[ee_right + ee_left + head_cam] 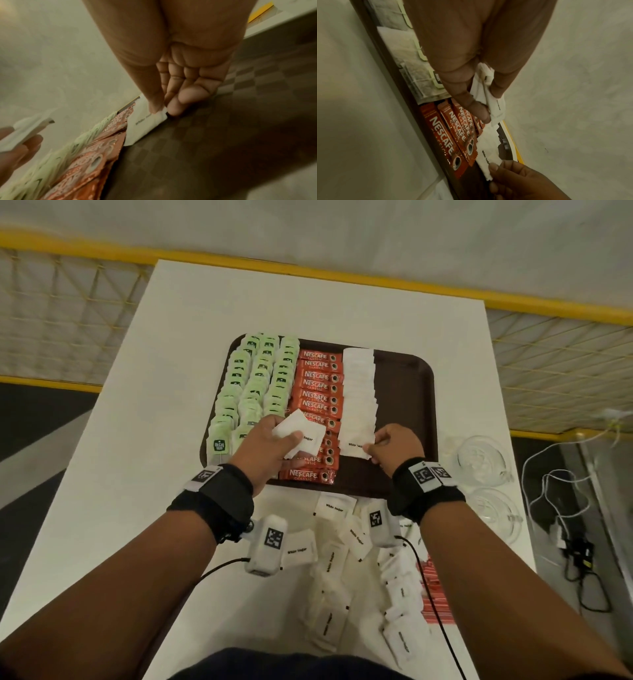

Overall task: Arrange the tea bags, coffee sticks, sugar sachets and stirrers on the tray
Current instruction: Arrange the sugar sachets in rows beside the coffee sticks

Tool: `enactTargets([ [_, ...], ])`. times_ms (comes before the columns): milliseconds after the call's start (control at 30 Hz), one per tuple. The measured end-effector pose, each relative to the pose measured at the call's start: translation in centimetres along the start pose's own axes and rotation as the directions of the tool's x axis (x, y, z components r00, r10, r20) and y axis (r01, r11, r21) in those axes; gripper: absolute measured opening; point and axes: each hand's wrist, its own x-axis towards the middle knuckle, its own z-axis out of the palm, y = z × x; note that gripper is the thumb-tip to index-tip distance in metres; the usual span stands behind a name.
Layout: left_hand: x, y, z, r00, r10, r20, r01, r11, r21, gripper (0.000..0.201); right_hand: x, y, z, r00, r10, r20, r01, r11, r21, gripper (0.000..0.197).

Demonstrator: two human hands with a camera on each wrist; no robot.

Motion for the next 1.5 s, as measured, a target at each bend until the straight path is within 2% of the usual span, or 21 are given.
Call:
enactTargets([
  [100,0.5,-0.2,0.2,1.0,0.0,0.008,0.0,1.0,0.022,0.034,0.4,0.3,0.4,1.0,0.028,-0.009,-0.028,0.999,-0.039,0.023],
  [167,0.7,-0.4,0.6,1.0,0.008,0.01,-0.009,0.999,0.043,0.033,0.0,0.2,0.1,0.998,0.034,-0.06,-0.035,0.999,-0.019,0.024],
  [267,0.9,-0.5,1.3,1.0,0.026,0.011,-0.026,0.999,0.046,0.036,-1.4,-1.0,-0.6,0.994,-0.021,-0.111,0.027,0.999,0.046,0.026],
  [333,1.0,-0.7,2.0,0.999,0.033,0.019,-0.034,0.998,0.045,0.038,-2.6,-2.2,-0.8,0.998,-0.065,-0.007,0.065,0.985,0.159,0.032],
  [400,0.9,-1.0,2.8,0.998,0.039,0.049,-0.042,0.997,0.062,0.039,-3.5,-3.0,-0.5,0.987,-0.08,0.138,0.041,0.962,0.27,0.034],
  [433,0.8,-1.3,3.1,0.997,0.041,0.066,-0.046,0.996,0.076,0.039,-3.7,-2.9,-0.3,0.982,-0.084,0.171,0.032,0.957,0.287,0.034],
  [567,0.6,-1.9,3.5,0.994,0.027,0.107,-0.034,0.997,0.071,0.033,-3.2,-1.4,-0.2,0.989,-0.014,0.144,-0.038,0.934,0.354,0.027],
  [667,0.7,-1.9,3.0,0.996,-0.01,0.092,0.005,0.998,0.058,0.031,-2.3,0.2,-0.8,0.996,0.0,0.094,-0.023,0.967,0.254,0.02],
  [833,0.4,-1.6,2.3,0.99,-0.041,0.132,0.03,0.996,0.083,0.033,-1.0,0.5,-0.9,0.99,-0.091,0.105,0.091,0.996,0.003,0.019],
  [933,0.2,-1.7,1.9,0.987,-0.056,0.15,0.043,0.995,0.085,0.033,-0.6,0.1,-0.6,0.994,-0.085,0.062,0.087,0.996,-0.025,0.024],
  [1033,0.0,-1.8,1.5,0.985,-0.064,0.157,0.051,0.995,0.085,0.037,-0.4,-0.1,-0.5,1.0,-0.026,-0.013,0.025,0.999,-0.04,0.03],
  [1167,-0.3,-2.0,1.2,0.986,-0.05,0.157,0.032,0.993,0.11,0.037,-0.8,-0.1,-0.6,0.999,0.024,-0.032,-0.025,0.998,-0.054,0.04],
  [1267,-0.3,-1.9,1.2,0.991,-0.013,0.134,-0.009,0.987,0.16,0.037,-1.5,-0.7,-0.9,0.997,-0.021,-0.073,0.02,1.0,-0.013,0.042],
  [1333,-0.2,-2.0,1.3,0.996,0.02,0.09,-0.039,0.977,0.211,0.042,-2.3,-1.6,-0.9,0.995,-0.092,-0.028,0.094,0.995,0.044,0.039],
  [1400,-0.2,-2.0,1.5,0.997,0.052,0.053,-0.063,0.97,0.236,0.048,-3.2,-2.6,-0.8,0.983,-0.161,0.094,0.153,0.985,0.083,0.037],
  [1500,-0.3,-2.0,2.0,0.996,0.073,0.053,-0.084,0.967,0.241,0.052,-4.1,-3.0,-0.4,0.957,-0.201,0.211,0.17,0.973,0.158,0.028],
])
